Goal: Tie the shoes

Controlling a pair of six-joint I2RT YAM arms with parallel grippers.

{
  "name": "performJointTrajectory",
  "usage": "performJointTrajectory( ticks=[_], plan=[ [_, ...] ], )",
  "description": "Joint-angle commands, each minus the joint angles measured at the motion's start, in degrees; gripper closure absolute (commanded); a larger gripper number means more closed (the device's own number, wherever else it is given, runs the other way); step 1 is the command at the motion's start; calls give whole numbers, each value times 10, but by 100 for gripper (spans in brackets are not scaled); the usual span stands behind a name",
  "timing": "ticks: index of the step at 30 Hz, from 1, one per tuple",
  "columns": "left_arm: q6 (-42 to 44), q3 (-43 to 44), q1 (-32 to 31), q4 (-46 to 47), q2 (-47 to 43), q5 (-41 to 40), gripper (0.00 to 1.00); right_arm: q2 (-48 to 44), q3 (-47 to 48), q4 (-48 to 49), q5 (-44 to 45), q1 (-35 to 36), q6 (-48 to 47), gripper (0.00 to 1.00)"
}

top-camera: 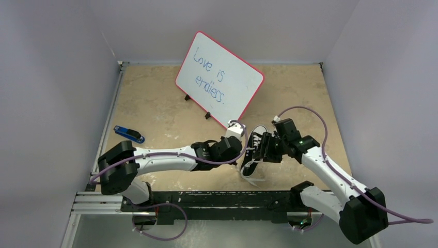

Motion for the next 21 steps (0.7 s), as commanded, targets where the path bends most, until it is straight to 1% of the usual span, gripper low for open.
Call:
performJointTrajectory(
  ticks=[1, 6, 8, 13, 15, 16, 18, 19, 20, 21],
  plan=[
    [13, 31, 0, 20, 10, 39, 100, -19, -36, 6, -16, -51, 28, 48],
    [15, 31, 1, 17, 11, 47, 100, -2, -45, 11, -11, -75, 20, 49],
    [17, 31, 1, 17, 8, 49, 100, 5, -52, 31, -17, -79, 20, 48],
    [23, 35, 2, 17, -2, 55, 100, 37, -62, 84, -52, -80, 19, 55],
    [25, 34, 4, 15, -7, 51, 100, 48, -59, 81, -61, -79, 9, 62],
    [25, 33, 7, 13, -8, 52, 100, 52, -56, 71, -60, -80, 7, 68],
    [25, 33, 13, 11, -13, 52, 100, 56, -25, 22, -16, -79, -12, 90],
    [26, 33, 15, 9, -17, 51, 100, 55, -4, -14, 17, -79, -18, 98],
    [25, 32, 17, 8, -21, 50, 100, 53, 21, -48, 53, -79, -19, 100],
    [25, 32, 19, 8, -24, 47, 100, 52, 41, -84, 90, -79, -16, 100]
  ],
)
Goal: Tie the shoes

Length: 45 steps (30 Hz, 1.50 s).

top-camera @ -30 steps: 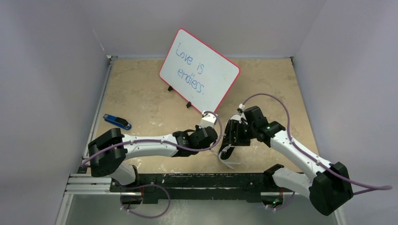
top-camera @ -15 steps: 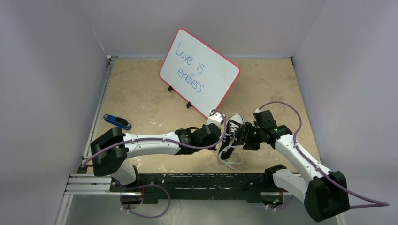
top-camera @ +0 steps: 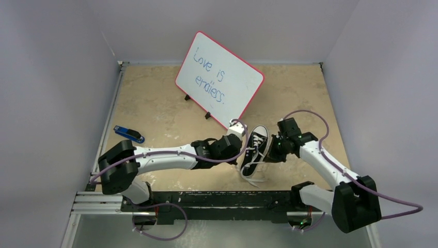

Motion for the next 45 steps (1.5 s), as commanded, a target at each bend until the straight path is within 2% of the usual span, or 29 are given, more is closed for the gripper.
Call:
performJointTrajectory(
  ticks=[1, 4, 9, 12, 15, 16, 19, 22, 25, 26, 29, 32, 37, 42, 45],
  plan=[
    [12, 18, 14, 8, -36, -5, 100, -8, 100, -123, 141, -2, -10, 100],
    [12, 16, 22, 7, -41, -8, 100, 17, 145, -185, 252, -2, 27, 100],
    [15, 17, 32, 12, -40, -2, 100, 76, 167, -178, 339, -2, 44, 91],
    [18, 21, 38, 11, -37, 2, 100, 112, 191, -176, 402, -2, 20, 82],
    [18, 23, 43, 13, -35, 9, 100, 156, 230, -183, 441, -2, -18, 65],
    [19, 22, 43, 14, -34, 12, 100, 167, 242, -181, 427, -2, -37, 58],
    [18, 24, 47, 14, -32, 15, 100, 176, 261, -173, 273, -2, -111, 48],
    [19, 24, 51, 15, -33, 18, 100, 121, 211, -103, 123, -6, -161, 30],
    [16, 21, 54, 17, -34, 24, 100, 115, 187, -72, 27, -35, -180, 25],
    [15, 20, 55, 19, -34, 26, 100, 118, 192, -75, 3, -39, -188, 21],
    [13, 14, 56, 21, -35, 33, 100, 105, 168, -29, -68, -62, -161, 15],
    [5, 8, 62, 24, -37, 33, 100, 122, 148, -18, -67, -62, -166, 15],
    [-19, -2, 89, 42, -40, 57, 100, 149, 101, 77, -87, -61, -147, 19],
    [-19, 1, 122, 35, -42, 65, 100, 161, 55, 218, -137, -44, -47, 21],
    [-13, 5, 141, 25, -43, 65, 100, 180, 71, 266, -141, -15, 0, 22]
  ],
)
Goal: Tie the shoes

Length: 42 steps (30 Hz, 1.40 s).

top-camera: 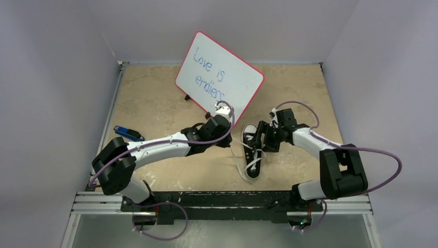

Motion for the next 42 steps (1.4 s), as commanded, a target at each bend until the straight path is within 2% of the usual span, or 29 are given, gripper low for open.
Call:
performJointTrajectory(
  ticks=[1, 3, 5, 8, 10, 12, 15, 18, 22, 26, 30, 38, 42],
  plan=[
    [0, 6, 27, 7, -23, 5, 100, 22, 23, 132, -48, 50, 92, 23],
    [1, 5, 34, 6, -23, 7, 100, 21, 45, 105, -35, 58, 92, 23],
    [5, 4, 38, 5, -22, 8, 100, 10, 71, 26, -9, 57, 69, 22],
    [6, 2, 40, 4, -23, 7, 100, -13, 121, -107, 105, 64, -3, 21],
    [4, -1, 40, 3, -25, 9, 100, -27, 140, -187, 157, 90, -44, 19],
    [1, -6, 40, 4, -30, 11, 100, -51, 141, -226, 170, 133, -49, 24],
    [-7, -26, 40, 13, -41, 14, 100, -84, 122, -232, 136, 180, -6, 34],
    [-14, -40, 40, 21, -45, 19, 100, -105, 102, -207, 127, 219, 40, 38],
    [-32, -53, 40, 38, -44, 36, 100, -74, 103, -182, 150, 271, 77, 42],
    [-45, -63, 40, 50, -43, 42, 100, -28, 115, -201, 220, 309, 117, 49],
    [-50, -64, 40, 50, -46, 46, 100, -9, 125, -235, 282, 332, 137, 50],
    [-57, -70, 40, 53, -51, 50, 100, 15, 136, -215, 345, 343, 152, 54],
    [-57, -72, 40, 53, -55, 51, 100, 22, 151, -203, 326, 343, 175, 43]
  ],
)
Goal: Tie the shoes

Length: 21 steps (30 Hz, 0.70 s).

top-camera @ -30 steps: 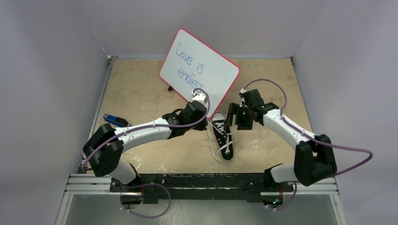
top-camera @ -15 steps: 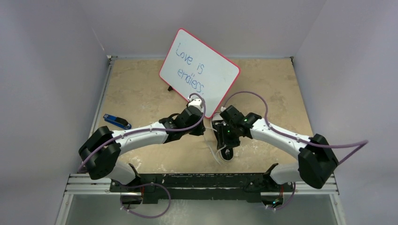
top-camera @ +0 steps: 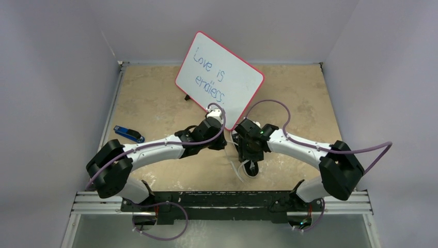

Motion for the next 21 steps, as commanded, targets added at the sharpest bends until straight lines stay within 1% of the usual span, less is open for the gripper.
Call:
performJointTrajectory(
  ticks=[1, 3, 4, 5, 8, 12, 13, 14, 15, 16, 17, 21],
  plan=[
    [-8, -5, 1, 30, -27, 7, 100, -3, 26, 9, 19, 1, 37, 40],
    [-8, -6, 1, 30, -29, 6, 100, -5, 21, 17, 21, 1, 45, 39],
    [-7, -6, 1, 29, -30, 6, 100, 0, 21, 15, 26, 1, 47, 40],
    [-7, -5, 1, 28, -30, 5, 100, 7, 22, 11, 32, 1, 51, 43],
    [-4, -5, 1, 25, -32, 3, 100, 18, 23, 2, 48, 4, 58, 55],
    [1, -6, 1, 15, -38, -1, 100, 4, 32, -18, 53, 8, 53, 65],
    [3, -7, 1, 13, -40, -3, 100, -6, 33, -21, 49, 9, 49, 69],
    [4, -8, 1, 12, -43, -6, 100, -17, 32, -20, 42, 9, 43, 76],
    [3, -11, 1, 12, -46, -9, 100, -28, 29, -17, 34, 9, 37, 86],
    [4, -14, 1, 12, -49, -12, 100, -38, 26, -13, 24, 9, 36, 97],
    [3, -16, 1, 12, -51, -15, 100, -51, 19, -4, 6, 9, 37, 100],
    [9, -20, 1, 7, -54, -21, 100, -75, -18, 71, -86, 9, 30, 100]
  ],
)
